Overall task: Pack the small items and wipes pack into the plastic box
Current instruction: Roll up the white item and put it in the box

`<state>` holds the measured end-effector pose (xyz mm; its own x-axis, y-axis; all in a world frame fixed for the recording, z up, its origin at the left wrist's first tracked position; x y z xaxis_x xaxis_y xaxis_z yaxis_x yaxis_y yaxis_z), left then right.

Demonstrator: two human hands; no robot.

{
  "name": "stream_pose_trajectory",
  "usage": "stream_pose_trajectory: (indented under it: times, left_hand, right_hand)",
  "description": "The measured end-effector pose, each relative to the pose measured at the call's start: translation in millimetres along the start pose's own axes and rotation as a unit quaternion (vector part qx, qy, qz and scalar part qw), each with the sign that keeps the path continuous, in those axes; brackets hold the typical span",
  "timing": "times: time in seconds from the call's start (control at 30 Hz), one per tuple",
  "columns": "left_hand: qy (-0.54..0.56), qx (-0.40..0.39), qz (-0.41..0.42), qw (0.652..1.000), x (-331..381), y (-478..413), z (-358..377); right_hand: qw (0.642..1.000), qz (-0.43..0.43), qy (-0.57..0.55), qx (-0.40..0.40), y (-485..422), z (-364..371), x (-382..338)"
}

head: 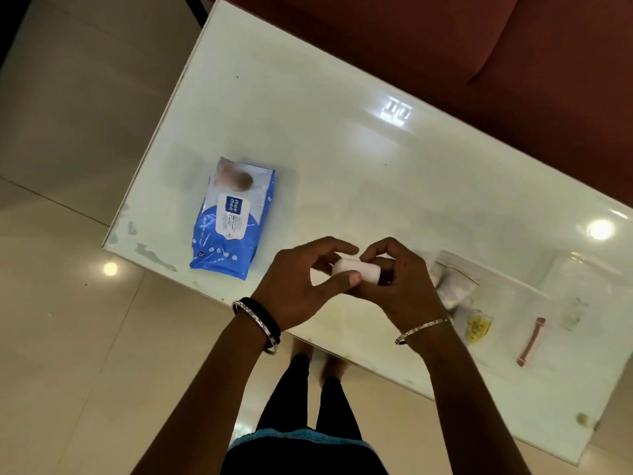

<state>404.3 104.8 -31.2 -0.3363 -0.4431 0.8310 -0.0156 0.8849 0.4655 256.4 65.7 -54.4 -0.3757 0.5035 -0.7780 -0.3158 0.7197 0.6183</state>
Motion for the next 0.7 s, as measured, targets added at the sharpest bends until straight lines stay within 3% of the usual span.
stream_pose_trajectory:
  times: [0.1, 0.37, 0.5, 0.7]
  left_hand:
    - [0.088, 0.001, -0.045, 0.995, -3, -5, 11]
    - [0.267, 0.047, -0.097, 0.958, -6, -11, 13]
    - [0.286, 0.046, -0.119, 0.95, -4, -7, 17]
    - [0.384, 0.048, -0.219, 0.896, -9, -5, 28]
  right_hand:
    - [1.0, -0.005, -0.014, -0.005, 1, -12, 1]
    - [0.957, 0.072, -0.281, -0.015, 9, -11, 10]
    - [0.96, 0.09, -0.263, 0.02, 11, -11, 14]
    - [0.964, 0.041, -0.26, 0.022, 8, -20, 9]
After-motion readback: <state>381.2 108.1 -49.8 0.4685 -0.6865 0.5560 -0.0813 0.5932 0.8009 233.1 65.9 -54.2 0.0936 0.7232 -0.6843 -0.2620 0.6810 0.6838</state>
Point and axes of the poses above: each hand's wrist, its own y-axis away from the middle knuckle, its own z-axis out of the palm, x = y × z, the point moved 7 cm from there along -y, towards the middle knuckle, and after that the axes turned 1 degree about -y, right-handed, at the moved point
